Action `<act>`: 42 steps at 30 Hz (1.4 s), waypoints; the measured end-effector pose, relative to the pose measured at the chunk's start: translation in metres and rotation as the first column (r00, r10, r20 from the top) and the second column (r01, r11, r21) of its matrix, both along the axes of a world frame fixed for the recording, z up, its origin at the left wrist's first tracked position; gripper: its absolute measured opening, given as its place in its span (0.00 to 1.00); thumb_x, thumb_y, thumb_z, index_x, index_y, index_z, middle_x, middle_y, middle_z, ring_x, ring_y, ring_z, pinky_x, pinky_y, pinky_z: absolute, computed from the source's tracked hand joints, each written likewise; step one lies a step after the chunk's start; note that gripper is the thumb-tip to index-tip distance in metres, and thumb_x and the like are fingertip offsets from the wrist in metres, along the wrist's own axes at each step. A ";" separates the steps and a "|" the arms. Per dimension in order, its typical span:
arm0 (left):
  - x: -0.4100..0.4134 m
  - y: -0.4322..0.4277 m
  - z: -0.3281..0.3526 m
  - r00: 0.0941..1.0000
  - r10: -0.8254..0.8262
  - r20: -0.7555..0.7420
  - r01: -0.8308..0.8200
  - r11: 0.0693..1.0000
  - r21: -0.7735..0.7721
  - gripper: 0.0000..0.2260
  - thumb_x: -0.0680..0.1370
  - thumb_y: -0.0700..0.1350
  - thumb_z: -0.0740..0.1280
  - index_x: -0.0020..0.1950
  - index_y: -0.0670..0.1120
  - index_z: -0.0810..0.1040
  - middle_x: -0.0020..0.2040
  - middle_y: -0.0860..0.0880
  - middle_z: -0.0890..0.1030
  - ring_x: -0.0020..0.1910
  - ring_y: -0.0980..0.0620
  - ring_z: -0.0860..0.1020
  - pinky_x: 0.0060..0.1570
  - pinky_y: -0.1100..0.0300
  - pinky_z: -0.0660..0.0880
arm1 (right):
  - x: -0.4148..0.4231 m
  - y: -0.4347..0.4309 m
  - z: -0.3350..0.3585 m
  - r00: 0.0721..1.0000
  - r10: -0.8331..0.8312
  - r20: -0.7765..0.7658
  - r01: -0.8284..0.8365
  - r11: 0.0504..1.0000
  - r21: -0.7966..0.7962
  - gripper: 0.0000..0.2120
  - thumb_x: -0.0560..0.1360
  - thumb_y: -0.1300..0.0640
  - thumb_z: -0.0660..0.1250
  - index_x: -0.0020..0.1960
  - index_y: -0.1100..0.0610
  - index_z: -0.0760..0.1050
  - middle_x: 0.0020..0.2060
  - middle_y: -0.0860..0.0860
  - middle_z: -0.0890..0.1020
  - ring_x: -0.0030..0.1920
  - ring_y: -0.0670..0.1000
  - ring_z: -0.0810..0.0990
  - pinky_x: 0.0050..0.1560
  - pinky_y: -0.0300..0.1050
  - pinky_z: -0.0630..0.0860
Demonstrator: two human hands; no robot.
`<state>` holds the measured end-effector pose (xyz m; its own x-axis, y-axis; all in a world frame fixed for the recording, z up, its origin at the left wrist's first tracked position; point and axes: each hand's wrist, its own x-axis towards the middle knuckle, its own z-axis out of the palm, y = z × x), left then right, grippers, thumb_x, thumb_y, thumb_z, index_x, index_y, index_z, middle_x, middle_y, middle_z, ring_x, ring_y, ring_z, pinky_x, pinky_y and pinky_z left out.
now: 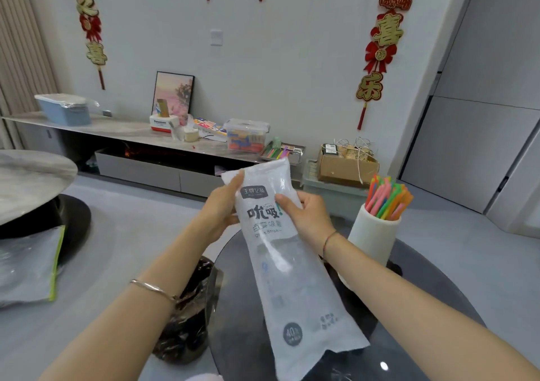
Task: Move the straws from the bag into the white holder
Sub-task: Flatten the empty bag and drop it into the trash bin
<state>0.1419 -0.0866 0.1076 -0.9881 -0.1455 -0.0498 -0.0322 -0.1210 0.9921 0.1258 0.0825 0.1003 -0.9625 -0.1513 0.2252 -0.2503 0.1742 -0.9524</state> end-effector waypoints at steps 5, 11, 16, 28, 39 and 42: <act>0.024 -0.038 -0.056 0.946 -0.302 0.116 0.323 0.897 -0.300 0.11 0.73 0.50 0.71 0.53 0.48 0.81 0.48 0.51 0.86 0.46 0.54 0.85 0.44 0.62 0.80 | -0.010 -0.052 -0.024 0.989 -0.116 0.087 0.125 0.987 -0.101 0.10 0.74 0.53 0.69 0.48 0.60 0.77 0.41 0.53 0.82 0.39 0.50 0.79 0.37 0.40 0.77; 0.021 -0.101 -0.086 0.991 0.048 0.125 -0.032 0.991 -0.128 0.12 0.74 0.47 0.70 0.54 0.42 0.81 0.51 0.43 0.85 0.42 0.51 0.85 0.42 0.59 0.81 | -0.002 -0.097 -0.070 0.874 0.295 0.386 -0.324 0.946 0.011 0.15 0.70 0.54 0.73 0.55 0.56 0.77 0.50 0.54 0.83 0.49 0.53 0.83 0.50 0.47 0.81; 0.027 -0.138 -0.114 0.932 -0.281 0.230 0.242 0.953 0.184 0.13 0.77 0.39 0.66 0.62 0.44 0.75 0.58 0.42 0.83 0.54 0.45 0.83 0.47 0.56 0.81 | -0.013 -0.122 -0.089 0.905 0.190 0.381 -0.189 0.981 -0.040 0.11 0.73 0.60 0.70 0.54 0.59 0.75 0.48 0.56 0.81 0.43 0.52 0.80 0.44 0.46 0.79; -0.001 -0.176 -0.223 0.912 -0.031 0.409 -0.076 0.967 0.244 0.21 0.78 0.28 0.55 0.68 0.44 0.68 0.58 0.41 0.79 0.50 0.44 0.79 0.40 0.56 0.81 | -0.030 -0.116 -0.119 0.932 0.099 0.349 -0.159 0.976 0.148 0.12 0.77 0.55 0.63 0.59 0.58 0.69 0.51 0.49 0.74 0.37 0.49 0.79 0.35 0.39 0.78; -0.025 -0.169 -0.307 0.915 0.384 0.125 -0.029 0.371 -0.928 0.37 0.72 0.47 0.69 0.77 0.51 0.54 0.76 0.42 0.56 0.74 0.41 0.58 0.73 0.49 0.56 | -0.044 -0.112 -0.133 0.956 0.095 0.278 -0.138 0.981 0.139 0.08 0.77 0.57 0.64 0.55 0.55 0.71 0.47 0.47 0.76 0.34 0.46 0.79 0.31 0.35 0.77; -0.028 -0.159 -0.324 0.977 0.083 0.194 0.170 0.232 -0.958 0.22 0.81 0.56 0.53 0.75 0.57 0.60 0.77 0.50 0.59 0.76 0.47 0.56 0.75 0.53 0.51 | -0.046 -0.109 -0.138 0.961 0.096 0.260 -0.135 0.982 0.134 0.05 0.77 0.57 0.63 0.53 0.53 0.72 0.47 0.47 0.76 0.33 0.45 0.79 0.31 0.35 0.77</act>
<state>0.1139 -0.2454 -0.2167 -0.9844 -0.1644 -0.0628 -0.1759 0.9308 0.3205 0.0793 -0.0265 -0.0372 -0.9590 -0.2781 -0.0547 -0.0334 0.3026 -0.9525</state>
